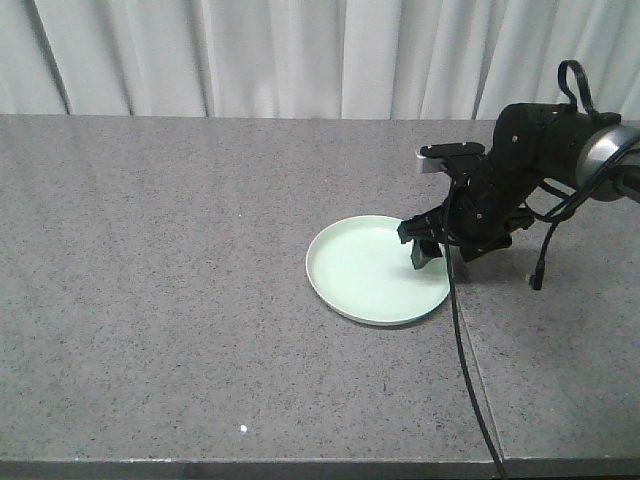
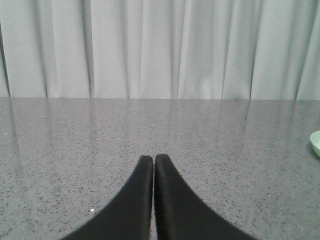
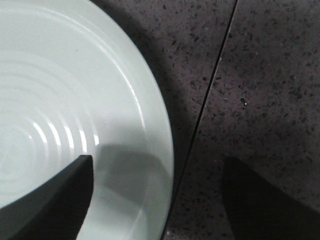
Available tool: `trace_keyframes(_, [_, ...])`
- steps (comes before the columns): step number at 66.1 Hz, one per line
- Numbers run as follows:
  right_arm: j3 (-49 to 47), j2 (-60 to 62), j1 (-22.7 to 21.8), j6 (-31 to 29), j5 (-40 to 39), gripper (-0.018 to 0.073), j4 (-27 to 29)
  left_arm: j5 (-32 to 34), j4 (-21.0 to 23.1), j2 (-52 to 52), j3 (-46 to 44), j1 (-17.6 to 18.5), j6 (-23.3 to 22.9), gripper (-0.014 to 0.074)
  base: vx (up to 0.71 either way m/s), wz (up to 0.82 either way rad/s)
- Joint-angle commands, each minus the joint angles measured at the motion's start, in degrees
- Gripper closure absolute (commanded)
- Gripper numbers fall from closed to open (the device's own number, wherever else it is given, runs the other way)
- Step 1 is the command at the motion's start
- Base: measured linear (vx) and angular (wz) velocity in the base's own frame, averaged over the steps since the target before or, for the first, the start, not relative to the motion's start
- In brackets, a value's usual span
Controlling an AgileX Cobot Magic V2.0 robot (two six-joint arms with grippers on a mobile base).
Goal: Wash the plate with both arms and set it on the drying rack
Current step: 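Lower the right gripper onto the pale green plate's rim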
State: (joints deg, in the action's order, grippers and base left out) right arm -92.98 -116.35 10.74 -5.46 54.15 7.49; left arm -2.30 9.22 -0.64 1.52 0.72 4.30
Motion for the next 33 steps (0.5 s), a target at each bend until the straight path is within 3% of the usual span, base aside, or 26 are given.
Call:
trace_keyframes(1, [-1.8, 2.5, 0.0, 0.4, -0.9, 0.0048, -0.8, 4.2, 0.1, -0.9, 0.9, -0.1, -0.5, 0.0602, 0.00, 0.00])
trace_keyframes(11, [-1.8, 1.4, 0.0, 1.2, 0.0, 0.0057, -1.9, 4.2, 0.1, -0.9, 0.9, -0.1, -0.5, 0.0602, 0.00, 0.00])
trace_keyframes(18, [-1.8, 1.2, 0.0, 1.2, 0.8, 0.0115, -1.9, 4.2, 0.1, -0.9, 0.9, -0.1, -0.5, 0.0602, 0.00, 0.00])
trace_keyframes(33, [-1.8, 1.2, 0.0, 1.2, 1.5, 0.0468, -1.9, 4.2, 0.1, -0.9, 0.9, -0.1, -0.5, 0.0602, 0.00, 0.00])
